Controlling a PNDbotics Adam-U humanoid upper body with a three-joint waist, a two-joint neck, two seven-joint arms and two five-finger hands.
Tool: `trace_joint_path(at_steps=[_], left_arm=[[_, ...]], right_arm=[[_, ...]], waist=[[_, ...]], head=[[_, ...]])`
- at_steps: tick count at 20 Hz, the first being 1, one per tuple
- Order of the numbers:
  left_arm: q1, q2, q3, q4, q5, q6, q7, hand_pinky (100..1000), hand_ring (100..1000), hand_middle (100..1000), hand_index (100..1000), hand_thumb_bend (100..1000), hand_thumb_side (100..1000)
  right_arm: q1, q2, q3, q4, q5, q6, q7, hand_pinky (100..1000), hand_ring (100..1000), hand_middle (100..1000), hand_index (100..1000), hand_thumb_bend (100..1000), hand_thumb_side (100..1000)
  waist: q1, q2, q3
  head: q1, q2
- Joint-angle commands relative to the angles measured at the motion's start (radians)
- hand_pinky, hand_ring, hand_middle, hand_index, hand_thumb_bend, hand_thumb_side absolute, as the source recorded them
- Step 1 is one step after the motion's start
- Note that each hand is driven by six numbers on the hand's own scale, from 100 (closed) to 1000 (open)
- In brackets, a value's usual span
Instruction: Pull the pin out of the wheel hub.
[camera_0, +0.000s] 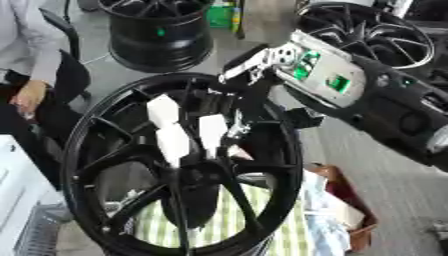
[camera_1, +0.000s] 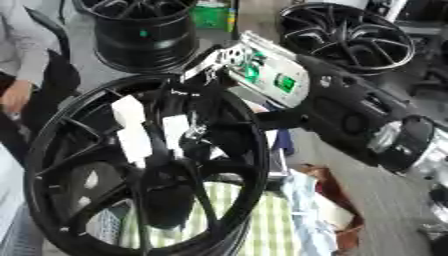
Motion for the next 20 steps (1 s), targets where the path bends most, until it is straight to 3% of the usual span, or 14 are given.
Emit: trace_joint_path(at_steps=[1, 11, 20], left_arm=[[-0.013, 0.01, 0.006, -0.007, 0.006, -0.002, -0.005, 827, 846, 760, 821, 486, 530], [-0.015, 0.003, 0.007, -0.007, 0.01, -0.002, -0.007, 829, 847, 761, 821, 484, 531], [-0.011, -0.001, 0.006, -0.004, 0.015, -0.001, -0.01, 830, 848, 761, 821, 478, 534]], right_arm=[[-0.015, -0.003, -0.021, 0.004, 0.001, 0.092, 0.084, 796, 861, 820, 860, 515, 184], [-0.003, 0.012, -0.019, 0.027, 0.008, 0.084, 0.085, 796, 862, 817, 857, 505, 139], [0.01, 0.032, -0.028, 0.052, 0.02, 0.066, 0.068, 787, 848, 782, 845, 425, 110]], waist=[[0.009, -0.009, 0.002], [0.008, -0.004, 0.009], [0.009, -0.002, 0.009]], head=[[-0.002, 0.005], [-0.004, 0.005], [-0.005, 0.005]])
